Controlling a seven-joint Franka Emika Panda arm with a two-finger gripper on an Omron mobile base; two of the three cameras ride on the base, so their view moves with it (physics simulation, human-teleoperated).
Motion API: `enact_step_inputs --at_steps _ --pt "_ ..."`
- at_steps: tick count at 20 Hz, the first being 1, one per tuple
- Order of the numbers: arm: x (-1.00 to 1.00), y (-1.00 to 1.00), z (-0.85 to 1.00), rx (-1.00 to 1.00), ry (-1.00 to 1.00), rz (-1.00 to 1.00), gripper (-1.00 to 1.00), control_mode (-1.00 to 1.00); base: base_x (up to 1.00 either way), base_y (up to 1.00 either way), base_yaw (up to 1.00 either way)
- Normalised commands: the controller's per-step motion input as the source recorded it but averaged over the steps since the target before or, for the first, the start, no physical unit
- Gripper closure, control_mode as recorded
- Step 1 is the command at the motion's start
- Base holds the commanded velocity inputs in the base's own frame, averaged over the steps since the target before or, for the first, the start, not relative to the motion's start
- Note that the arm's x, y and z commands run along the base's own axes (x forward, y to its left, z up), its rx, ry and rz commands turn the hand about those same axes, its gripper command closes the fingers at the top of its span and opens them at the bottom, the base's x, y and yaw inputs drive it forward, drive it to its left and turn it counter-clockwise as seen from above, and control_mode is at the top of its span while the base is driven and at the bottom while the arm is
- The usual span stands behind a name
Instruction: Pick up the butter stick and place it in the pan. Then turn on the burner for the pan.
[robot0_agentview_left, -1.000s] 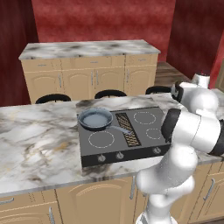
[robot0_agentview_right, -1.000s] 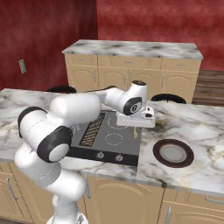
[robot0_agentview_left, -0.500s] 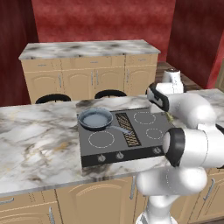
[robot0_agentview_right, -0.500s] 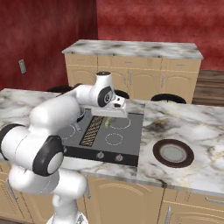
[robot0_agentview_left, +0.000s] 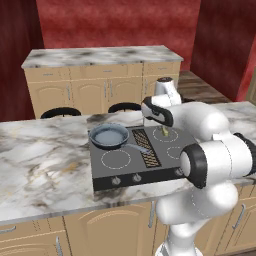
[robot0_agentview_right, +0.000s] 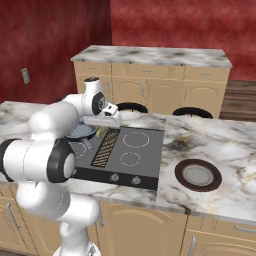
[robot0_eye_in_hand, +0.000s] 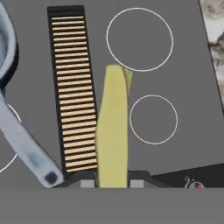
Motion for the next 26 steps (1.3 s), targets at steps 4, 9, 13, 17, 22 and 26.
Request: enact_step_inputs --at_steps 4,9,13,17,22,26 --pt "0.47 0.85 0.00 0.02 0.01 0.00 1.00 -1.00 0.00 0.00 0.00" --pt "0.36 0.74 0.00 0.04 0.00 0.00 1.00 -1.00 0.00 0.00 0.00" --pt "0.30 0.50 0.00 0.05 0.00 0.00 1.00 -1.00 0.00 0.00 0.00" --pt "0.40 0.55 -0.03 0.02 0.00 0.00 1.00 -1.00 0.00 0.00 0.00" --pt "0.32 0.55 -0.23 0.01 0.00 0.00 1.00 -1.00 0.00 0.00 0.00" --pt "0.28 0.49 -0.30 0.01 0.01 0.00 1.00 -1.00 0.00 0.00 0.00"
